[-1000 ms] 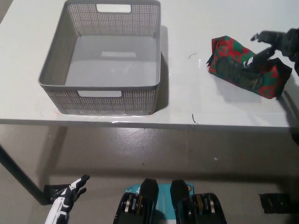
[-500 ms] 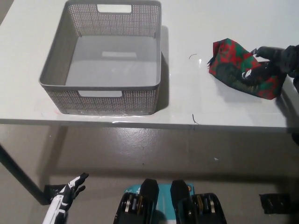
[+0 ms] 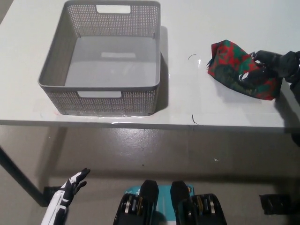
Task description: Use the right hand to pick up a bag of coffee beans on the right hand side and place it into a container on the left hand side
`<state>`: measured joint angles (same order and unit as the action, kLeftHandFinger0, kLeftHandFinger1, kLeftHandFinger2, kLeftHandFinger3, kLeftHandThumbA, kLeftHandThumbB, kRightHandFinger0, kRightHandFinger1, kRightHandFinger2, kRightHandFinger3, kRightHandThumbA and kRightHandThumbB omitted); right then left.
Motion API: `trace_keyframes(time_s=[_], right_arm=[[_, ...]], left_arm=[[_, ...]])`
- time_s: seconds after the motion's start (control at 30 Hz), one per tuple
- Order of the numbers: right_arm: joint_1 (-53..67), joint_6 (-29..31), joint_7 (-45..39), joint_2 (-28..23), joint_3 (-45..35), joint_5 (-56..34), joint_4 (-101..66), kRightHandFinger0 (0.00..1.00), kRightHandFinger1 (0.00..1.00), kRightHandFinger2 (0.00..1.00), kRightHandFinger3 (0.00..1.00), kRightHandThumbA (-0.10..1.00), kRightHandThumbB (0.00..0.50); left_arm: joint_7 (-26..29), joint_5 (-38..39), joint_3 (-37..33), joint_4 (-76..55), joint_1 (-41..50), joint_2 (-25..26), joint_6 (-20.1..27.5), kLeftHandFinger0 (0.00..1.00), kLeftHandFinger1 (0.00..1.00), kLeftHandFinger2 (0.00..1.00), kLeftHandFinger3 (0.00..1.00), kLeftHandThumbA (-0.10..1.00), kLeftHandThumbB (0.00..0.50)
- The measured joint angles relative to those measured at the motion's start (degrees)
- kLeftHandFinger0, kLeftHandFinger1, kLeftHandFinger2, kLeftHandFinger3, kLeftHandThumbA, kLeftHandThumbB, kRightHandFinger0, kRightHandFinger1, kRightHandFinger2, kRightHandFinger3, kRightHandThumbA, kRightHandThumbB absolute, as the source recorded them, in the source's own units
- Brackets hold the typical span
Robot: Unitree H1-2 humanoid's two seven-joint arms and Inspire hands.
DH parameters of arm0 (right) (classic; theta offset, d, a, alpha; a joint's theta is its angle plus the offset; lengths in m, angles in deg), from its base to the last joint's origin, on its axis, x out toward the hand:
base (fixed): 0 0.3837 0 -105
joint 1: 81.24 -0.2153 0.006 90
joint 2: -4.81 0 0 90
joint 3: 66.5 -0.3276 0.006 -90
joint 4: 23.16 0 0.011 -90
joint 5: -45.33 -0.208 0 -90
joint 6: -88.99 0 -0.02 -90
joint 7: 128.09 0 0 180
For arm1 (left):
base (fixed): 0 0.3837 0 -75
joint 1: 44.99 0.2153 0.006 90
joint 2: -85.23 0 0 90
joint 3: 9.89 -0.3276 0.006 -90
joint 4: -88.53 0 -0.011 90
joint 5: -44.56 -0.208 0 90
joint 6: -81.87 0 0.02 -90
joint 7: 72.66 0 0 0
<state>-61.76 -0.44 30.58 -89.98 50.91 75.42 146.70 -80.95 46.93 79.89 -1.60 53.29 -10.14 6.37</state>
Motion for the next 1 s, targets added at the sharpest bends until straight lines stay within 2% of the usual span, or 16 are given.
trace_keyframes(time_s=[0.17, 0.37, 0.43, 0.47, 0.5, 0.53, 0.57, 0.63, 0.67, 0.7, 0.73, 0.77, 0.8, 0.83, 0.93, 1.0], right_arm=[[-0.03, -0.47, -0.67, 0.40, -1.28, -0.72, 0.25, 1.00, 1.00, 1.00, 1.00, 0.53, 0.484], [-0.10, -1.57, -2.04, 0.60, -2.53, -1.85, 0.63, 1.00, 1.00, 1.00, 1.00, 0.53, 0.431], [-0.17, -1.96, -2.66, 0.61, -2.38, -1.97, 0.69, 1.00, 1.00, 1.00, 1.00, 0.59, 0.412], [-0.25, -1.98, -3.12, 0.61, -1.98, -1.92, 0.70, 0.77, 0.86, 0.97, 1.00, 0.43, 0.406], [-0.30, -2.01, -3.32, 0.61, -1.69, -1.89, 0.71, 0.63, 0.77, 0.93, 1.00, 0.38, 0.412], [-0.33, -2.06, -3.16, 0.67, -1.15, -1.81, 0.71, 0.34, 0.62, 0.81, 0.85, 0.08, 0.389], [-0.32, -2.07, -2.69, 0.76, -0.99, -1.80, 0.70, 1.00, 1.00, 1.00, 0.69, -0.09, 0.261], [-0.13, -1.95, 0.07, 0.90, -0.96, -1.80, 0.60, 1.00, 1.00, 1.00, 0.72, -0.10, 0.145], [0.09, -1.80, 1.59, 0.93, -1.02, -1.88, 0.54, 0.97, 1.00, 0.97, 0.75, -0.10, 0.102], [0.24, -1.64, 2.68, 0.96, -1.04, -1.89, 0.51, 0.43, 0.52, 0.56, 0.62, -0.10, 0.109], [0.42, -1.43, 4.07, 0.97, -1.05, -1.89, 0.48, 0.06, 0.31, 0.45, 0.48, -0.10, 0.138], [0.55, -1.30, 4.64, 0.97, -1.09, -1.89, 0.45, 0.02, 0.33, 0.53, 0.49, -0.10, 0.134], [0.83, -0.88, 6.13, 0.97, -1.17, -1.91, 0.39, 0.02, 0.48, 0.83, 0.57, -0.10, 0.121], [1.07, -0.56, 7.70, 0.97, -1.26, -1.93, 0.35, 0.09, 0.60, 1.00, 0.81, -0.10, 0.134], [1.66, 0.31, 11.35, 0.97, -1.59, -1.97, 0.34, 0.11, 0.66, 1.00, 1.00, -0.10, 0.145], [2.02, 0.93, 13.33, 0.97, -1.98, -2.02, 0.35, 0.12, 0.66, 1.00, 1.00, -0.10, 0.149]], left_arm=[[-0.01, -0.03, 0.00, 0.00, -0.55, 0.02, -0.01, 1.00, 1.00, 1.00, 1.00, 1.00, 0.230], [-0.03, -0.04, 0.00, 0.00, -1.48, 0.20, -0.18, 1.00, 1.00, 1.00, 1.00, 1.00, 0.245], [-0.03, -0.05, 0.00, 0.00, -1.70, 0.27, -0.22, 1.00, 1.00, 1.00, 1.00, 1.00, 0.243], [-0.03, -0.05, 0.00, 0.00, -1.82, 0.28, -0.25, 1.00, 1.00, 1.00, 1.00, 1.00, 0.242], [-0.03, -0.05, 0.00, 0.00, -1.92, 0.29, -0.28, 1.00, 1.00, 1.00, 1.00, 1.00, 0.241], [-0.04, -0.05, 0.00, -0.01, -2.07, 0.29, -0.32, 1.00, 1.00, 1.00, 1.00, 1.00, 0.249], [-0.04, -0.04, -0.01, -0.02, -2.16, 0.30, -0.36, 1.00, 1.00, 1.00, 1.00, 1.00, 0.247], [-0.04, -0.04, -0.01, -0.04, -2.36, 0.32, -0.46, 1.00, 1.00, 1.00, 1.00, 1.00, 0.252], [-0.03, -0.05, 0.00, -0.03, -2.44, 0.32, -0.52, 1.00, 1.00, 1.00, 1.00, 1.00, 0.252], [-0.03, -0.05, 0.00, -0.02, -2.50, 0.31, -0.57, 1.00, 1.00, 1.00, 1.00, 1.00, 0.253], [-0.03, -0.05, -0.01, -0.02, -2.58, 0.31, -0.64, 1.00, 1.00, 1.00, 1.00, 1.00, 0.254], [-0.03, -0.05, -0.01, -0.01, -2.62, 0.31, -0.67, 1.00, 1.00, 1.00, 1.00, 1.00, 0.254], [-0.03, -0.05, 0.00, -0.01, -2.73, 0.32, -0.75, 1.00, 1.00, 1.00, 1.00, 1.00, 0.254], [-0.04, -0.05, -0.01, -0.01, -2.80, 0.32, -0.81, 1.00, 1.00, 1.00, 1.00, 1.00, 0.257], [-0.03, -0.07, 0.00, -0.01, -2.84, 0.32, -0.90, 1.00, 1.00, 1.00, 1.00, 1.00, 0.244], [-0.03, -0.07, 0.00, -0.01, -2.85, 0.32, -0.92, 1.00, 1.00, 1.00, 1.00, 1.00, 0.242]])
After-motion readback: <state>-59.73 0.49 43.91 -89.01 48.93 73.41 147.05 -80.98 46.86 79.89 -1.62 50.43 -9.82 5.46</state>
